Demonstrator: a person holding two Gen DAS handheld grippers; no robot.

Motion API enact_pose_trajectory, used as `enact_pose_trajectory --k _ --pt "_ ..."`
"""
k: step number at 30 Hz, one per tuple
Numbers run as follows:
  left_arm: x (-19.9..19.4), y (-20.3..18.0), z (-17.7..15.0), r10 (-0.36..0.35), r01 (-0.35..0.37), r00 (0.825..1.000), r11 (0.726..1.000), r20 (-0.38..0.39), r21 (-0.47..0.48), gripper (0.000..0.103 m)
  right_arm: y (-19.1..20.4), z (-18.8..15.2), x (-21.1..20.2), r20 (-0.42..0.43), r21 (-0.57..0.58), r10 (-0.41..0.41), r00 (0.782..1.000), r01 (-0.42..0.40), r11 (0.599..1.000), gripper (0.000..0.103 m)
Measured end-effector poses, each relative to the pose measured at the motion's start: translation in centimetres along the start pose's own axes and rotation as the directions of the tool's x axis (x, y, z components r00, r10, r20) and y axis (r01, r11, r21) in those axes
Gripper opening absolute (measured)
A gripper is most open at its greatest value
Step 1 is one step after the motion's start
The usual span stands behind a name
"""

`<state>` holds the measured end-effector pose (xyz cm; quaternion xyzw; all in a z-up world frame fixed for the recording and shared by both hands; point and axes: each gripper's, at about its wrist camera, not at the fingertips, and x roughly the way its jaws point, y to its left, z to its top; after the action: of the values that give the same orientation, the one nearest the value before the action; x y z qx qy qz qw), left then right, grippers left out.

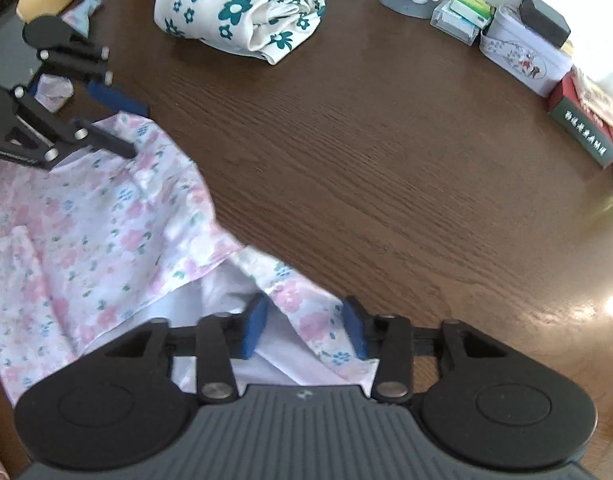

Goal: Fold clothes
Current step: 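Grasp the dress edge with the left gripper while the right gripper grasps the opposite edge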

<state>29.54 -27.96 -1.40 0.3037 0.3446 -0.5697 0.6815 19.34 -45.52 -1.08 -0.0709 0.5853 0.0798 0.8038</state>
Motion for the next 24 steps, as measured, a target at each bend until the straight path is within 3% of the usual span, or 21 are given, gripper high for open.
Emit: enact_pose_trajectory --k 1,5,8,11,15,17,20,24 --pt "-0.1 -0.1 0.0 0.015 -0.015 1.000 1.000 0.008 0.003 0.003 0.3 -0.1 -0.2 0.007 -0.010 -0.019 1.000 0.019 1.000 0.000" --pt "-1.9 -0.6 -0.1 0.028 -0.029 0.997 1.000 0.076 0.005 0.002 1.6 -1.4 -1.8 0.094 -0.028 -0.098 0.991 0.101 0.995 0.000" --pt "-3.8 -1.6 -0.2 0.058 -0.062 0.990 0.998 0.132 0.030 0.001 2.9 -2.6 -4.2 0.192 -0.036 -0.142 0.971 0.152 0.988 0.000" --pt "-6.0 -3.3 -0.7 0.100 -0.115 0.976 0.991 0.192 0.068 0.001 5.0 -4.2 -6.7 0.290 -0.071 -0.196 0.937 0.226 0.972 0.000" --pt "-9.8 -6.8 -2.8 0.145 -0.187 0.950 0.973 0.277 0.133 0.001 8.7 -8.1 -10.0 0.400 -0.113 -0.282 0.872 0.352 0.929 0.000" --pt "-11.5 -8.9 -4.5 0.139 -0.191 0.944 0.970 0.301 0.152 0.001 10.6 -10.4 -11.3 0.432 -0.125 -0.288 0.855 0.373 0.919 0.000" --pt "-13.4 -12.1 -7.3 0.119 -0.177 0.944 0.970 0.308 0.167 0.001 13.0 -14.3 -12.3 0.448 -0.115 -0.267 0.853 0.351 0.929 0.000" --pt "-12.8 -15.2 -10.7 0.098 -0.135 0.964 0.982 0.248 0.135 0.001 15.4 -18.5 -11.6 0.424 -0.065 -0.203 0.882 0.254 0.965 0.000"
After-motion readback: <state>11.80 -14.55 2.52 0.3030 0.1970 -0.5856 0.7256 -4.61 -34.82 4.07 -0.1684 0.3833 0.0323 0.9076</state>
